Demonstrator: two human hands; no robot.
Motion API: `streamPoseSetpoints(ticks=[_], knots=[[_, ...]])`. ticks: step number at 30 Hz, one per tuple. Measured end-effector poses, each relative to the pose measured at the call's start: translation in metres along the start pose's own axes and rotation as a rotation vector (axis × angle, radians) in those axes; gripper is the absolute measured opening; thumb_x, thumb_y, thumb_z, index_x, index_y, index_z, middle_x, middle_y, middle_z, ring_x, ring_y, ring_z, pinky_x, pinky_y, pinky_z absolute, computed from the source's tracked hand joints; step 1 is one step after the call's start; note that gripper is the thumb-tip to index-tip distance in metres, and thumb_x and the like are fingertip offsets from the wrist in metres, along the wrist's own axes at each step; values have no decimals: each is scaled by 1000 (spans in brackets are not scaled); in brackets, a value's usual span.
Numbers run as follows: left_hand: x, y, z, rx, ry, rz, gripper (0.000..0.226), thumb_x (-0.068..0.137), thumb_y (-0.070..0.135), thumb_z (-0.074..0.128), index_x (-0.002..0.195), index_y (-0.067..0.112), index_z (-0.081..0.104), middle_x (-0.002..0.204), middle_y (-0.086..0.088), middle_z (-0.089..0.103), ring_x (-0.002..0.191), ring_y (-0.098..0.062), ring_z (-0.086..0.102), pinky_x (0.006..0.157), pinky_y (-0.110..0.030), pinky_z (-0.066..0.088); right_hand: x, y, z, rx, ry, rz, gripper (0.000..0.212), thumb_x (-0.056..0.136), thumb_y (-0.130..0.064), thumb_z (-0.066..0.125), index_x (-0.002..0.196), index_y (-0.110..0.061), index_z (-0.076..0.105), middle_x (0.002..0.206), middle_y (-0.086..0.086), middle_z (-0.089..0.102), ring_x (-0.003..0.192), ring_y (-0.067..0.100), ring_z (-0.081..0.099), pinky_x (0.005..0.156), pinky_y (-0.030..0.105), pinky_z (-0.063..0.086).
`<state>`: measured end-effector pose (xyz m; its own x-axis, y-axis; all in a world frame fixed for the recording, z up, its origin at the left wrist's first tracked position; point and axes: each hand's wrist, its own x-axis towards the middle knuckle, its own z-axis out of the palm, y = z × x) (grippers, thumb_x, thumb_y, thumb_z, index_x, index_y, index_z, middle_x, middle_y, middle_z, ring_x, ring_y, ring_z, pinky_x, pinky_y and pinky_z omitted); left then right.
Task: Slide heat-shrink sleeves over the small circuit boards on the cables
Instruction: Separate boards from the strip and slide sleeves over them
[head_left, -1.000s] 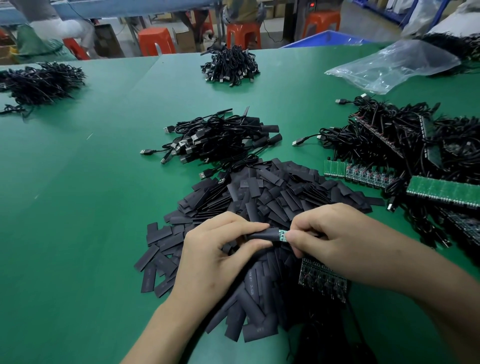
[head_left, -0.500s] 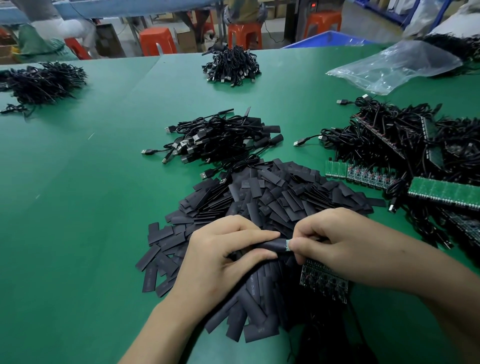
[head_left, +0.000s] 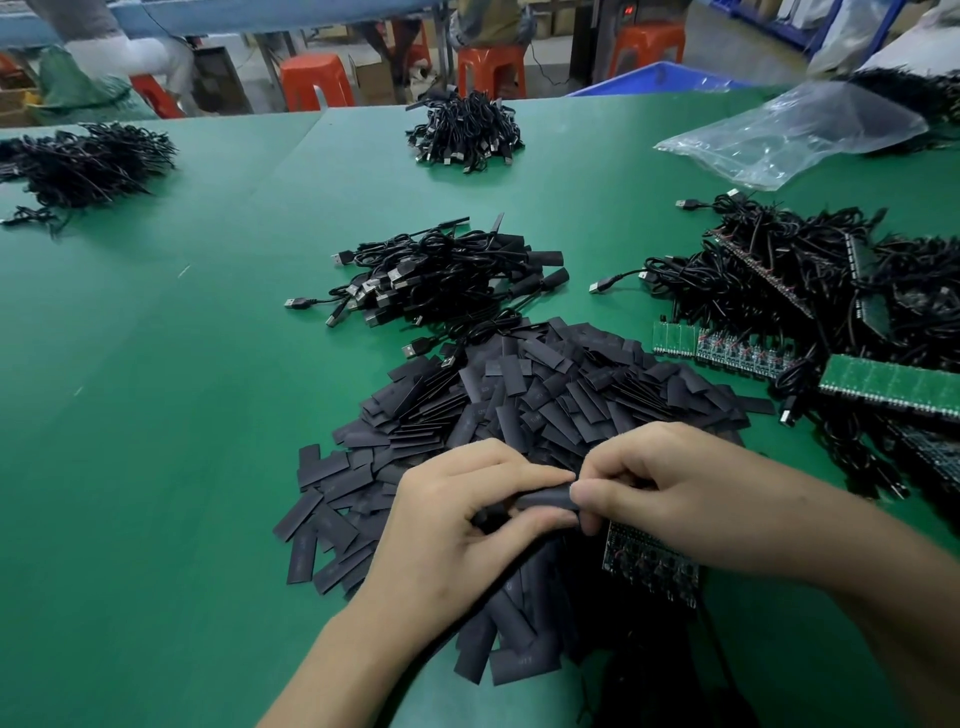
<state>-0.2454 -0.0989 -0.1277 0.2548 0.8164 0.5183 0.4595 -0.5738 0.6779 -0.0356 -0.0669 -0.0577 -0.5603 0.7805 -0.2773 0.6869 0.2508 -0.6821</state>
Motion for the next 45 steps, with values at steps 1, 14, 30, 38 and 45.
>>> streamPoseSetpoints(ticks=[1, 14, 30, 38, 45], knots=[[1, 1, 0, -11, 15, -15, 18, 88, 33, 80, 106, 28, 80, 91, 13, 69, 83, -11, 67, 72, -23, 50, 0, 1, 0, 33, 12, -9, 26, 96, -40, 59, 77, -27, 71, 55, -12, 48, 50, 4, 39, 50, 21, 32], [0, 4, -4, -24, 164, -98, 17, 86, 28, 79, 102, 25, 80, 90, 9, 71, 79, -18, 66, 72, -20, 48, -4, -1, -10, 113, 120, -22, 24, 97, -29, 61, 76, -25, 73, 61, -7, 66, 48, -2, 48, 50, 12, 35], [-1, 6, -4, 6, 170, 12, 19, 88, 22, 80, 106, 25, 78, 96, 14, 70, 85, -10, 67, 75, -17, 47, -2, -5, -1, 119, 105, -13, 26, 99, -31, 59, 77, -24, 72, 54, -10, 39, 50, 5, 32, 50, 21, 31], [-1, 5, -1, -7, 155, -13, 17, 86, 22, 81, 102, 22, 79, 93, 12, 71, 84, -11, 68, 75, -18, 48, -1, -4, 1, 110, 110, 2, 26, 98, -28, 60, 76, -22, 71, 52, -11, 38, 49, 6, 32, 50, 20, 32], [0, 5, -3, -20, 168, -47, 15, 86, 24, 81, 101, 22, 80, 94, 14, 72, 85, -12, 69, 75, -19, 48, 1, -7, 4, 184, 141, -12, 21, 96, -31, 61, 80, -25, 73, 61, -1, 56, 57, 17, 48, 56, 31, 40]])
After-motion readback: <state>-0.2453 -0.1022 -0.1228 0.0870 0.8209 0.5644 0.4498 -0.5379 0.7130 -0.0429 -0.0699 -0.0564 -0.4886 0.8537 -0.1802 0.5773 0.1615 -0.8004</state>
